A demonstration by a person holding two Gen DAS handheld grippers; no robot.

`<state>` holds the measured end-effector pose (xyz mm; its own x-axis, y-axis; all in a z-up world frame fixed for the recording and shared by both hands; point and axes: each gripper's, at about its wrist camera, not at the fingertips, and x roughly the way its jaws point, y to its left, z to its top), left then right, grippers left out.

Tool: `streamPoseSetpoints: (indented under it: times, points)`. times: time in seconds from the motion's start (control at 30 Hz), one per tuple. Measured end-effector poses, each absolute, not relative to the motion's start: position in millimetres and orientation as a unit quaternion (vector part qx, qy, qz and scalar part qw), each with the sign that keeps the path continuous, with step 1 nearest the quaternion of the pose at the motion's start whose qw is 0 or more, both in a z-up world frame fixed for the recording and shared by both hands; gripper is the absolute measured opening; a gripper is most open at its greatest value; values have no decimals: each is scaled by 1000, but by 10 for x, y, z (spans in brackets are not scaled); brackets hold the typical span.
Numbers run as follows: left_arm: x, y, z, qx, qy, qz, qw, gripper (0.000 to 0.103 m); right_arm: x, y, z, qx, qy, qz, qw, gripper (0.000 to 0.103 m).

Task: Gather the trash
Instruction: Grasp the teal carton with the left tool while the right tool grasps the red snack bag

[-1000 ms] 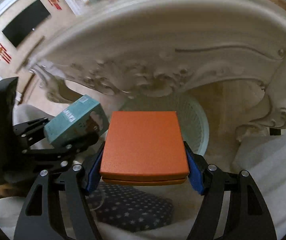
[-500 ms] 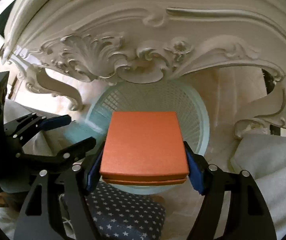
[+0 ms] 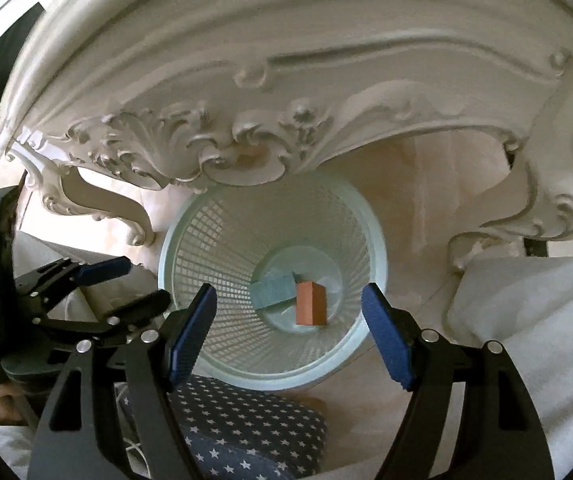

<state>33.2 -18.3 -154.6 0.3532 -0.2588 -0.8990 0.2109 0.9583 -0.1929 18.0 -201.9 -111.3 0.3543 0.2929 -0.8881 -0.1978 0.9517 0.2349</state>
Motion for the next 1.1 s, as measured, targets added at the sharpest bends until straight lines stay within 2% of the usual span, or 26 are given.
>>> streamPoseSetpoints:
  times: [0.23, 0.37, 0.4, 0.47, 0.67, 0.8, 1.1]
  points:
    - [129, 231, -329, -57, 413, -130, 900, 73, 97, -2389, -89, 69, 414, 152, 895, 71]
    - [469, 460, 216, -89, 352, -78, 928, 74, 475, -2462, 261, 52, 365, 134, 920, 71]
    - [621, 484, 328, -101, 341, -60, 933, 79, 558, -2455, 303, 47, 357, 136, 923, 71]
    - [862, 494, 452, -119, 328, -34, 937, 80, 818, -2416, 395, 40, 345, 133, 928, 71]
    - [1703, 320, 559, -210, 340, 23, 916, 80, 1351, -2346, 469, 33, 345, 133, 929, 71]
    - [2147, 68, 387, -201, 377, 56, 902, 80, 1566, -2335, 436, 21, 359, 132, 924, 71]
    - [2428, 136, 156, -198, 402, 114, 887, 80, 1982, -2294, 266, -9, 388, 136, 912, 71]
